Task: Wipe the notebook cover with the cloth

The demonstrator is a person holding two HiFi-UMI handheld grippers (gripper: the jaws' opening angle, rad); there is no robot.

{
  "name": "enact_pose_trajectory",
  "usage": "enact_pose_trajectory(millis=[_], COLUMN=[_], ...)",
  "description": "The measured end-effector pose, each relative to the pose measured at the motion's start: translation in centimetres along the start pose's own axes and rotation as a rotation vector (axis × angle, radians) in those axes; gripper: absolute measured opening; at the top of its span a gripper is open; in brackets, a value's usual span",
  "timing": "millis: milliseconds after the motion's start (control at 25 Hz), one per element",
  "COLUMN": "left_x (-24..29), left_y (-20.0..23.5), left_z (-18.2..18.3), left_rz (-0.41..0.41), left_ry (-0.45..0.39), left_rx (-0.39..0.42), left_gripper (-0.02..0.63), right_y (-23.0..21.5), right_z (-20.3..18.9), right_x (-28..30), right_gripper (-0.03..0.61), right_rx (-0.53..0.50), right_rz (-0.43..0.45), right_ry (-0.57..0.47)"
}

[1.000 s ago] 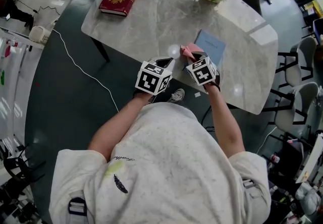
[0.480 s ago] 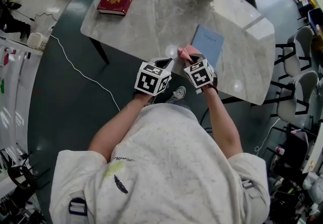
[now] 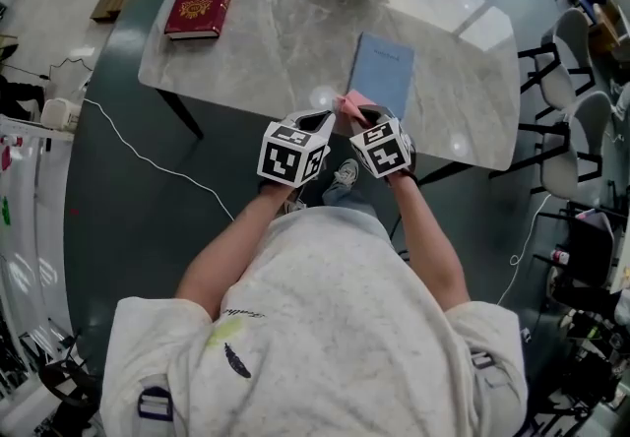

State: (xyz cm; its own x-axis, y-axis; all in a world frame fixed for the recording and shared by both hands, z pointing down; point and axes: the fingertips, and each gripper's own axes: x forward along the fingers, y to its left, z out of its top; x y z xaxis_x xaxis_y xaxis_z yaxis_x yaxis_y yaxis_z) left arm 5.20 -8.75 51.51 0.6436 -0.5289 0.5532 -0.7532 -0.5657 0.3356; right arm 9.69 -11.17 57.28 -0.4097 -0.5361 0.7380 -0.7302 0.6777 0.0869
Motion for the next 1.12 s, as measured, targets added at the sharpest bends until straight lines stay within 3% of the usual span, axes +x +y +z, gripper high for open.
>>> enact_pose_trajectory(millis=[440, 680, 840, 1000, 1120], left_x=[1.1, 1.0, 0.7, 0.2, -0.3], left_y=[-4.6, -5.9, -7.0, -7.8, -8.1], left_z=[2.6, 4.6, 5.9, 6.6, 7.1], left_rz=[-0.11, -0.123, -0.115, -0.128, -0.129], left_ry=[-0.03, -0.071, -0.101, -0.121, -0.136], left_rx=[0.104, 0.155, 0.212, 0.208, 0.21], left_gripper=[0.006, 0.006, 0.006, 0.006, 0.006], right_y=[-3.9, -5.8, -6.8, -7.3, -7.1], right_z=[0.7, 1.1, 1.3, 1.7, 2.3], right_x=[-8.4, -12.9, -15.7, -17.9, -18.7], right_gripper=[0.015, 0.015, 0.015, 0.015, 0.015], right_rx=[0.094, 0.125, 0.202, 0.322, 0.342], right_rz=[-0.2, -0.286, -0.322, -0.361, -0.381], right_ry=[-0.121, -0.191, -0.265, -0.354, -0.388])
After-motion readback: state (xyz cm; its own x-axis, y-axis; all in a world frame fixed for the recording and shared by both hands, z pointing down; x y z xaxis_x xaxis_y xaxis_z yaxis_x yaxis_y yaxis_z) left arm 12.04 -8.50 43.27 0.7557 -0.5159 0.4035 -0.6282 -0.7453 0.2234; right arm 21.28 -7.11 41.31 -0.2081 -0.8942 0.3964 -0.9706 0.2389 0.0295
